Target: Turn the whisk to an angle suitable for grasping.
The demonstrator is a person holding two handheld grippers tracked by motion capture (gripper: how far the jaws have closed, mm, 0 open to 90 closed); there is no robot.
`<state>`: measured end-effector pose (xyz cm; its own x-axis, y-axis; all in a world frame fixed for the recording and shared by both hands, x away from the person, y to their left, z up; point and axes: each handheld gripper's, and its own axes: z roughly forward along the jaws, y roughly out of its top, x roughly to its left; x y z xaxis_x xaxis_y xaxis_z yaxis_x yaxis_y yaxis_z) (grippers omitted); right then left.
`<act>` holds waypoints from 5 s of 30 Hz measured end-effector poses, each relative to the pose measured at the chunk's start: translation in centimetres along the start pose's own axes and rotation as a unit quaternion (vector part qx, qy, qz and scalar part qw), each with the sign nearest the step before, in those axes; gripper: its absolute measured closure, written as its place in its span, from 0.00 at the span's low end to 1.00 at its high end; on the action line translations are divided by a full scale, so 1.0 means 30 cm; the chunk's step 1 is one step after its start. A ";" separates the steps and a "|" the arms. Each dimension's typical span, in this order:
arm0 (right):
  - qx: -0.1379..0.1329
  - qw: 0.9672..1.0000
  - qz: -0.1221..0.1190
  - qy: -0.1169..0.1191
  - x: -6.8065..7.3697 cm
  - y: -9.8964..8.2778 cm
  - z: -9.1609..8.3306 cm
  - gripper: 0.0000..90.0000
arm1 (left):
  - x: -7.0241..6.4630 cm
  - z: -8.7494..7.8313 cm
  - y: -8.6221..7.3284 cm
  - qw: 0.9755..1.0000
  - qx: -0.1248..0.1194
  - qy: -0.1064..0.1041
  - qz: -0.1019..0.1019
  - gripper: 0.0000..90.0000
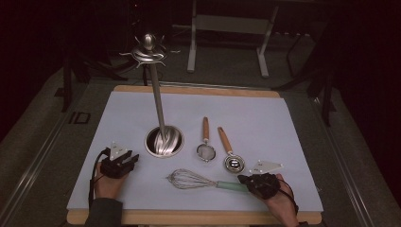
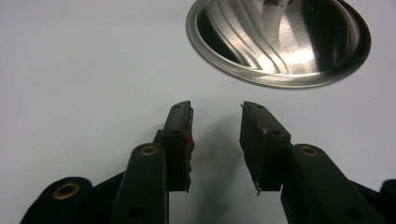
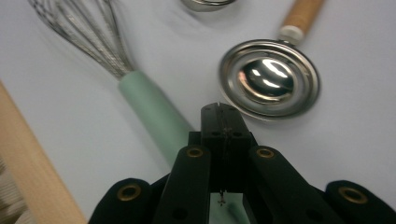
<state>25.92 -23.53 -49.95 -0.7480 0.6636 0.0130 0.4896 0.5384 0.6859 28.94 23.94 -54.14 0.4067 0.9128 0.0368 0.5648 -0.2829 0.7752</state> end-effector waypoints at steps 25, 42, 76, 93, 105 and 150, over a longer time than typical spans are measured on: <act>0.029 0.998 -0.035 0.050 0.121 0.026 0.103 1.00 | 0.001 0.001 0.000 1.000 0.001 -0.001 -0.002 0.74; 0.041 0.999 0.005 0.014 0.065 0.013 0.119 1.00 | -0.002 -0.001 0.000 1.000 -0.002 -0.008 0.001 0.79; 0.026 0.997 0.059 -0.039 -0.077 0.052 0.160 0.98 | -0.243 -0.097 0.008 0.973 0.012 -0.187 0.135 0.97; -0.001 0.996 0.080 -0.039 -0.112 0.026 0.082 0.80 | -0.409 -0.057 0.048 0.949 0.014 -0.251 0.189 0.98; -0.019 0.990 0.132 -0.045 -0.153 0.017 0.058 0.62 | -0.532 0.021 0.112 0.941 0.015 -0.273 0.200 0.98; 0.049 0.955 0.269 -0.113 -0.278 0.108 0.175 0.31 | -0.249 -0.051 0.098 0.980 -0.023 -0.158 0.118 0.91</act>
<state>36.09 -24.58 -51.67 -0.2654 0.9474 0.1790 0.8242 0.1266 0.5520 26.46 16.75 -51.16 0.7286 0.6844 0.0276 0.3977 -0.4555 0.7965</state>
